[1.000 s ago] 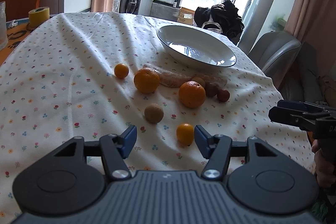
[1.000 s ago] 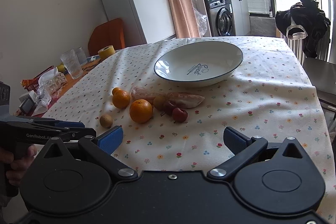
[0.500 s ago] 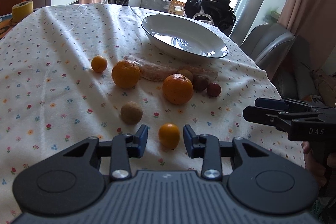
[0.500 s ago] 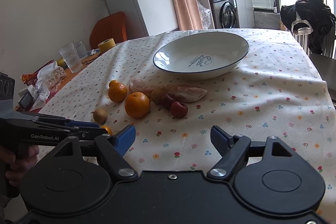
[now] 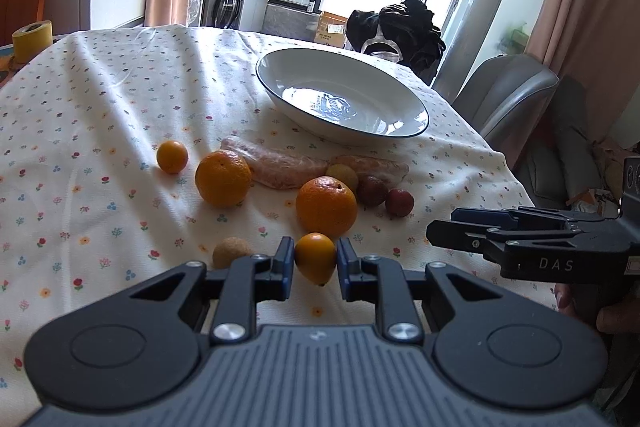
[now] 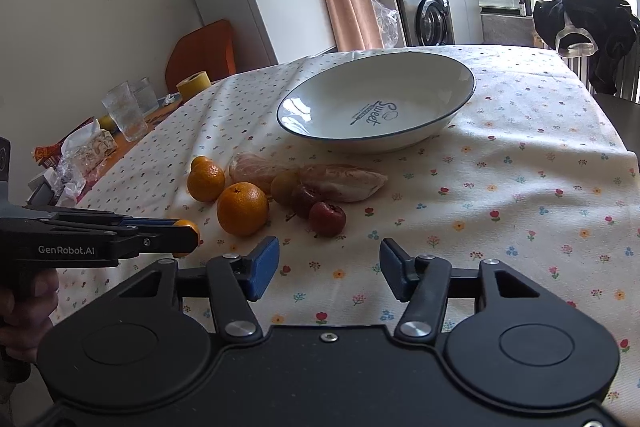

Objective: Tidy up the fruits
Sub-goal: 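Grasp a small mandarin with the left gripper while the right gripper grasps a red plum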

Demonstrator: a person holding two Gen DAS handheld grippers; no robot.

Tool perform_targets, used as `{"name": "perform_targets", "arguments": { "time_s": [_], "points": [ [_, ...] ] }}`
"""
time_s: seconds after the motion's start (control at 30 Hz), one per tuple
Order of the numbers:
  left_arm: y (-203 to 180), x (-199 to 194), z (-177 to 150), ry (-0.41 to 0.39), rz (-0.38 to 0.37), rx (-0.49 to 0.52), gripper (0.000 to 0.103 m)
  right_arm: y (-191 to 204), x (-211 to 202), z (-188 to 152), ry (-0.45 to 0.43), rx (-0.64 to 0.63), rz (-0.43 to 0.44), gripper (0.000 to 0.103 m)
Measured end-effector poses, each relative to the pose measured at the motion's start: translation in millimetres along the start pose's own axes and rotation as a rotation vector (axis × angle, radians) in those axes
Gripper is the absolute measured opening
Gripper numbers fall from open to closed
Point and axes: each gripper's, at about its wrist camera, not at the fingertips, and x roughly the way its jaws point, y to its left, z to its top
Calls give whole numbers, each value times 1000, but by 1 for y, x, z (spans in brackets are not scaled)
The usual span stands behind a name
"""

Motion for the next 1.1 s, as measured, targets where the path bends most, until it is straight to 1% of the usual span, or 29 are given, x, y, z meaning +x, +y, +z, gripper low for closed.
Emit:
{"name": "perform_targets", "arguments": {
  "time_s": [0.17,0.3,0.47,0.53,0.6,0.63,0.67,0.83,1.1],
  "points": [
    [3,0,5,-8,2,-10,21,-1,10,3,10,0,2,47],
    [6,0,11,-17,7,-11,21,-2,18,8,9,3,5,46],
    [10,3,17,-22,14,-17,21,-3,27,13,16,4,18,40],
    [11,4,20,-26,16,-20,21,-3,31,14,22,4,26,39],
    [12,3,22,-33,16,-23,21,-2,35,15,22,-3,32,33],
    [13,3,24,-38,18,-24,21,-2,37,16,25,-4,33,25],
    [13,3,25,-43,19,-24,21,-2,37,16,27,0,35,24],
    [13,3,34,-58,22,-19,21,-4,33,20,7,2,51,23],
    [12,11,52,-74,17,4,21,-4,24,36,-47,-12,59,23]
  ]
}}
